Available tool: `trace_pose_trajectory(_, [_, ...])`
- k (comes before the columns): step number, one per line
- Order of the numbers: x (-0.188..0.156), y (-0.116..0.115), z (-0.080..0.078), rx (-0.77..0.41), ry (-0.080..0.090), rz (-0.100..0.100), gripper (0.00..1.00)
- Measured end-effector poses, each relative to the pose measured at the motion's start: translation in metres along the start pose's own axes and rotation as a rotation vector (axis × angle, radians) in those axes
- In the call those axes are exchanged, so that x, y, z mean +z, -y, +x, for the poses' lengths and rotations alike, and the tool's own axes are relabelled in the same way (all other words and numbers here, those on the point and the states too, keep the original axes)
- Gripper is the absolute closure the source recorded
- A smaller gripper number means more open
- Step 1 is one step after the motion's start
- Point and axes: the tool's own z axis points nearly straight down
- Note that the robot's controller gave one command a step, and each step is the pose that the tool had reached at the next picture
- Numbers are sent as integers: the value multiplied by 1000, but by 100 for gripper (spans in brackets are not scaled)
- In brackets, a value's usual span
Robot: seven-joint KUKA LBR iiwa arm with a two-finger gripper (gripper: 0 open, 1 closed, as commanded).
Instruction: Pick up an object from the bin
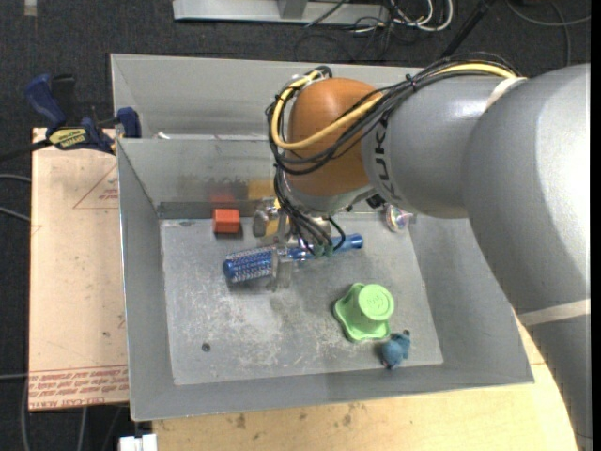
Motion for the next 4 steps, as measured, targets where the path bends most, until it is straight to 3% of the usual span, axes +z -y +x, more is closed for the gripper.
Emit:
trace_pose_trajectory(1, [1,17,-9,0,-1,1,0])
trace_pose_trajectory(2, [33,24,-12,97,-6,1,0])
trace_pose_trajectory(3, [32,24,-12,98,-4,-1,0])
trace_pose_trajectory(4, [33,24,-12,99,-6,-1,100])
